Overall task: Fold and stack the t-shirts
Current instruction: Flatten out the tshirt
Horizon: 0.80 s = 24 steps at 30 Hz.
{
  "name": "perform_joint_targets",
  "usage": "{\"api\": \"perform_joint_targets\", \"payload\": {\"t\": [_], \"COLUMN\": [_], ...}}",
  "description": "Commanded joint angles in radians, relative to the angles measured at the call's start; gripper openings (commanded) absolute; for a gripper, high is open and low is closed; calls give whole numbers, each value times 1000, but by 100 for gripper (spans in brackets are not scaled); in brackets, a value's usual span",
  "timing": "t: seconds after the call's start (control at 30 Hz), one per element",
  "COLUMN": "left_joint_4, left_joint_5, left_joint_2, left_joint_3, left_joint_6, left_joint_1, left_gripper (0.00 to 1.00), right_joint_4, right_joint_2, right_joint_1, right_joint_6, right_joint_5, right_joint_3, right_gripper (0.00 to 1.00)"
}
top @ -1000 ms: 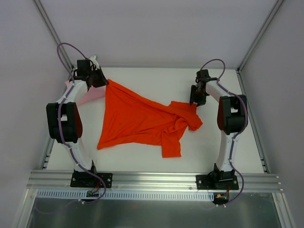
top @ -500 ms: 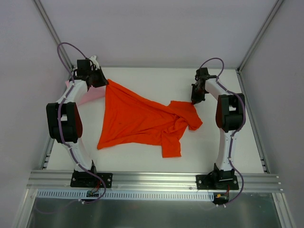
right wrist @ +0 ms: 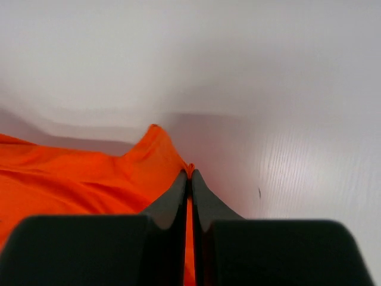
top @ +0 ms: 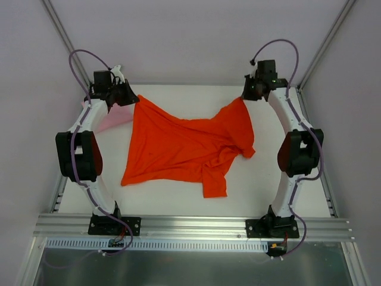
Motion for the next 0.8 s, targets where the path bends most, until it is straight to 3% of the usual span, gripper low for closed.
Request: {"api": "perform_joint_targets", "payload": {"t": [0.0,0.17,0.37,0.53,0.57,0.67,0.77], "left_joint_4": [112,260,310,235,213,-45,-146], "left_joint_5": [151,251,341,246,150,7,-80], "left_joint_2": [-151,-315,-421,-423,-418,-380,-371], "left_joint_3": [19,-38,104,278,338,504,636], "left_joint_6": [-36,-50,-15,7,2,-10,-7], "left_joint_1": [1,-47,-55,-55,-55,-55,-55], "left_gripper": [0,0,0,0,0,0,0], "right_joint_4": [78,185,288,320,310,210,147], "right_joint_2": [-190,-311,-348,-310,-302,-299,-323], "right_joint_1": [-2,-2,-4,-4,-4,-4,-6], "right_joint_6": [-72,-138,-189,-140,-117,-98,-95], "right_joint_5": [-69,-173,-373,-378,-307,-263,-268], "right_joint_3": [169,267,459,578,595,637,637], "right_gripper": [1,1,1,1,1,1,1]}}
